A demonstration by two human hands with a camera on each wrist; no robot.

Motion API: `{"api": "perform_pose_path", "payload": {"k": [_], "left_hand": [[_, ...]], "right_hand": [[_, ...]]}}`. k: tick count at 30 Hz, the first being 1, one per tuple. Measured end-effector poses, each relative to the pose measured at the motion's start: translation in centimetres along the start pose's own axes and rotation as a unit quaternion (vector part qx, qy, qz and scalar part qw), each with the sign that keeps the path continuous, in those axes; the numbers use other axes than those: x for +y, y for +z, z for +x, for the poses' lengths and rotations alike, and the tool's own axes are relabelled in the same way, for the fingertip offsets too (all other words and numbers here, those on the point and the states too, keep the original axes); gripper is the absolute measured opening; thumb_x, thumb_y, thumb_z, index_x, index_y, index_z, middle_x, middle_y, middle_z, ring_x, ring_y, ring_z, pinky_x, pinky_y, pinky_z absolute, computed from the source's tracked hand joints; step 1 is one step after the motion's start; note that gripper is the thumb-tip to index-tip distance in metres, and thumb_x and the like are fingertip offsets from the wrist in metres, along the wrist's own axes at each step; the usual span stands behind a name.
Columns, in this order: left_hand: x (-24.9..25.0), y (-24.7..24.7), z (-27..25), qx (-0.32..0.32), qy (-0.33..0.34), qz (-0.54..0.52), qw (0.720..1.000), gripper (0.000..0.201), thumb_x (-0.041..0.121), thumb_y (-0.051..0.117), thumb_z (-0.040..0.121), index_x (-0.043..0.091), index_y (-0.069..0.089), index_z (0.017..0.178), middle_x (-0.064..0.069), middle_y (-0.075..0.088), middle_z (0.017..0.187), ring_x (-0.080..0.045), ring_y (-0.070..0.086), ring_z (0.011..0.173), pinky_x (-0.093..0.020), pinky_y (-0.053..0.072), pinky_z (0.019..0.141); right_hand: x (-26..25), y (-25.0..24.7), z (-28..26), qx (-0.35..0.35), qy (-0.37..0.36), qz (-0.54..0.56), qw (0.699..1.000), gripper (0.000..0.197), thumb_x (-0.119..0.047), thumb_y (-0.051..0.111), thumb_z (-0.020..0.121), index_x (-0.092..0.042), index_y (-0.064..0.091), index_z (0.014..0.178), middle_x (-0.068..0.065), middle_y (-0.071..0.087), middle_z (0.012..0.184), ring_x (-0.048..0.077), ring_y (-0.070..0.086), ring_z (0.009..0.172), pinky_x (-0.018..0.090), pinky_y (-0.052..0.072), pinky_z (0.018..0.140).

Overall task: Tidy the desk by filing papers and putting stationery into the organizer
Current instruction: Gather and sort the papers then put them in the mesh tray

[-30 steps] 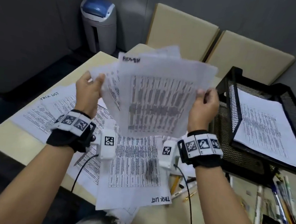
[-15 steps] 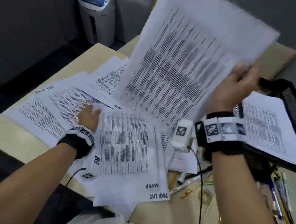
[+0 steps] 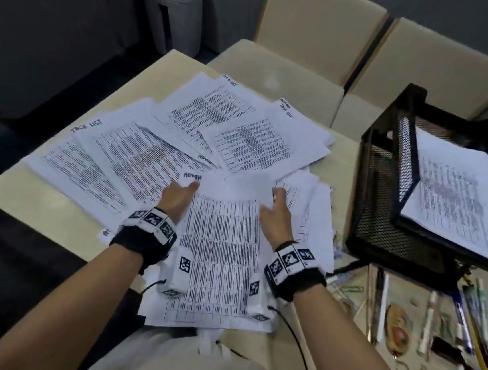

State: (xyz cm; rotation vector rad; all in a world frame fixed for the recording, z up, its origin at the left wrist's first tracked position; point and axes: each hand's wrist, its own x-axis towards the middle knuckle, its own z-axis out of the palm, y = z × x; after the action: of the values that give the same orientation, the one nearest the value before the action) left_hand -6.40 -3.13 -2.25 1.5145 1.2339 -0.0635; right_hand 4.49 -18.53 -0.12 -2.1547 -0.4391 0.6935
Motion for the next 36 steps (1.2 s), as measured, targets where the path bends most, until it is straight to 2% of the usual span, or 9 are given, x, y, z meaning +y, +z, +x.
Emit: {"api": "perform_pose_path", "payload": {"k": [3,7,10,14,18,23,28,32,36], "left_hand": [[0.4,-1.4,-0.9,-0.015,0.005,-0.095,0.995,0.104,0.069,0.052,0.071,-0.008,0.032,0.139,-0.023,0.055,0.129,-0.045,0.053,0.118,-0.046,0.048,0.096],[5.2,-2.5,-4.3,0.022,0.201,-0.190,0.961,0.039,0.027,0.054,0.092,0.010,0.050,0.127,0.003,0.061,0.103,-0.019,0.057,0.101,-0.033,0.047,0.088],[10.0,-4.2,-7.4,0.077,0.367,-0.250,0.893,0.029,0.018,0.055,0.089,0.000,0.059,0.111,-0.008,0.066,0.100,-0.025,0.063,0.093,-0.042,0.055,0.083],[11.3,-5.4,-9.1,0.068,0.451,-0.289,0.841,0.034,0.036,0.069,0.079,0.009,0.062,0.098,0.001,0.071,0.091,-0.018,0.068,0.089,-0.040,0.057,0.081],[7.8,-4.5,-8.0,0.020,0.405,-0.237,0.883,0.093,0.059,0.074,0.053,0.001,0.052,0.122,-0.001,0.068,0.107,-0.011,0.067,0.097,-0.020,0.055,0.078],[3.2,-2.1,-6.1,-0.020,0.293,-0.097,0.951,0.032,0.029,0.069,0.072,0.014,0.057,0.098,0.002,0.059,0.090,-0.011,0.058,0.083,-0.024,0.050,0.077],[6.9,-0.2,-8.4,0.021,0.352,-0.082,0.932,0.015,0.022,0.057,0.090,0.021,0.051,0.076,0.000,0.052,0.073,-0.003,0.054,0.062,-0.015,0.048,0.057],[14.9,1.7,-11.0,0.042,0.429,-0.168,0.886,0.012,0.017,0.057,0.091,0.019,0.053,0.079,0.004,0.049,0.072,-0.002,0.051,0.061,-0.016,0.046,0.058],[22.2,6.1,-13.0,0.005,0.418,-0.232,0.879,0.008,0.011,0.055,0.091,0.011,0.055,0.099,0.005,0.058,0.084,-0.002,0.058,0.072,-0.013,0.050,0.062]], "right_hand": [[-2.5,-2.3,-1.0,0.043,-0.106,0.091,0.989,0.042,0.005,0.043,0.089,-0.024,0.035,0.119,0.012,0.065,0.111,0.009,0.055,0.066,0.018,0.042,0.058],[-7.9,-7.1,-2.2,0.143,-0.230,0.231,0.935,0.047,0.007,0.044,0.089,-0.023,0.033,0.123,-0.009,0.061,0.094,-0.005,0.060,0.073,0.017,0.047,0.073],[-11.6,-9.7,-3.5,0.206,-0.303,0.274,0.889,0.048,0.008,0.041,0.091,-0.007,0.027,0.134,0.010,0.055,0.116,-0.009,0.059,0.084,0.007,0.044,0.079],[-12.4,-10.3,-4.2,0.216,-0.318,0.291,0.876,0.054,-0.001,0.045,0.088,-0.005,0.025,0.138,0.014,0.037,0.143,0.017,0.041,0.133,0.037,0.034,0.113],[-9.2,-7.8,-4.0,0.201,-0.233,0.278,0.910,0.038,0.013,0.043,0.083,-0.015,0.032,0.106,-0.008,0.048,0.094,-0.003,0.053,0.081,0.004,0.044,0.071],[-5.3,-5.2,-2.8,0.150,-0.133,0.243,0.949,0.039,0.014,0.034,0.085,-0.011,0.039,0.113,-0.010,0.054,0.092,0.007,0.053,0.083,0.014,0.046,0.075],[-5.1,-9.1,-3.0,0.191,-0.157,0.266,0.932,0.030,0.008,0.035,0.090,-0.014,0.041,0.110,-0.014,0.051,0.087,-0.003,0.049,0.073,0.006,0.041,0.065],[-3.2,-13.1,-3.9,0.210,-0.169,0.226,0.936,0.020,-0.002,0.038,0.094,-0.010,0.039,0.111,-0.005,0.052,0.096,0.002,0.050,0.080,0.014,0.043,0.071],[-0.4,-18.1,-5.3,0.272,-0.169,0.174,0.931,0.010,-0.003,0.036,0.096,-0.012,0.033,0.099,-0.009,0.048,0.086,-0.002,0.048,0.073,0.001,0.040,0.053]]}}
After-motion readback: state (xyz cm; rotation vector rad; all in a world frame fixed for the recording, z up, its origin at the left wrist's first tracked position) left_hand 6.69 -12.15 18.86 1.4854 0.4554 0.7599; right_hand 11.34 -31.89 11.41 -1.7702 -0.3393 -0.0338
